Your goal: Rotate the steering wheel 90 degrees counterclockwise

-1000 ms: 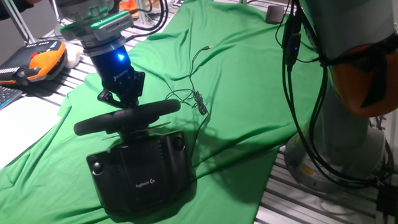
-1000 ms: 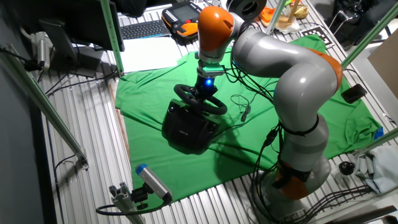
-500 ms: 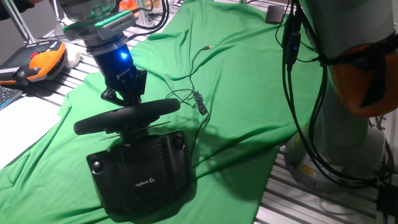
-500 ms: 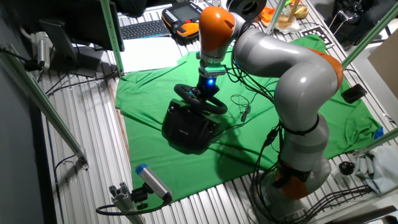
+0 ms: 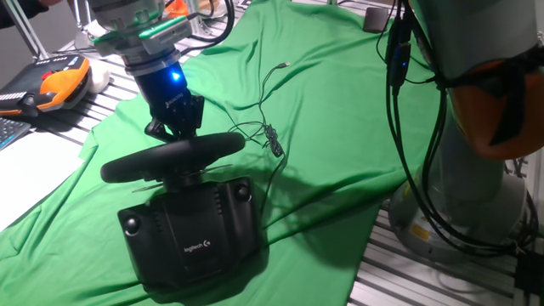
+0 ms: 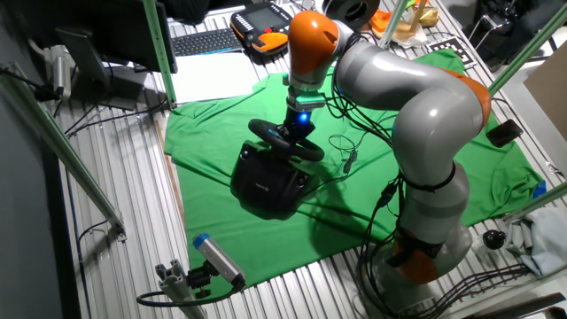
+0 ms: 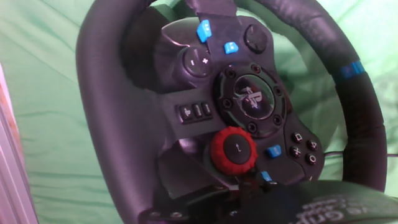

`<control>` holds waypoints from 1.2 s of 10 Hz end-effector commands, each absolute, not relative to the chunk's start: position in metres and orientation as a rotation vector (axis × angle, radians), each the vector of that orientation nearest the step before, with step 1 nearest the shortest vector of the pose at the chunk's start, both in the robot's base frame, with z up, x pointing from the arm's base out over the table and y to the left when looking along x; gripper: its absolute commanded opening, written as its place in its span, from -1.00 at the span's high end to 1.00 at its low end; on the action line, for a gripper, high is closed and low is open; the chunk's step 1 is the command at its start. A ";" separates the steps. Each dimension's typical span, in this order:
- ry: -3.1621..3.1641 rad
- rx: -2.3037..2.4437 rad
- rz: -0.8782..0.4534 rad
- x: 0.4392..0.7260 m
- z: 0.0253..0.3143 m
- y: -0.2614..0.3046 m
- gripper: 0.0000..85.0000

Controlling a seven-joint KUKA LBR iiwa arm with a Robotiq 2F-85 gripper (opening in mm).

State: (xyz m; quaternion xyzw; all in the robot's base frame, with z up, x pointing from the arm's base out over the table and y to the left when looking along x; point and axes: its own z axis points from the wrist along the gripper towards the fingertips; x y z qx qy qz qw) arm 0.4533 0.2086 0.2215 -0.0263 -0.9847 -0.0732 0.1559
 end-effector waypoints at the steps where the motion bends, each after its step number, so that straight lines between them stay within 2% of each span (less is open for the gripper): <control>1: -2.818 -0.069 -0.210 0.454 0.220 0.208 1.00; 12: -2.806 -0.041 -0.185 0.455 0.225 0.194 1.00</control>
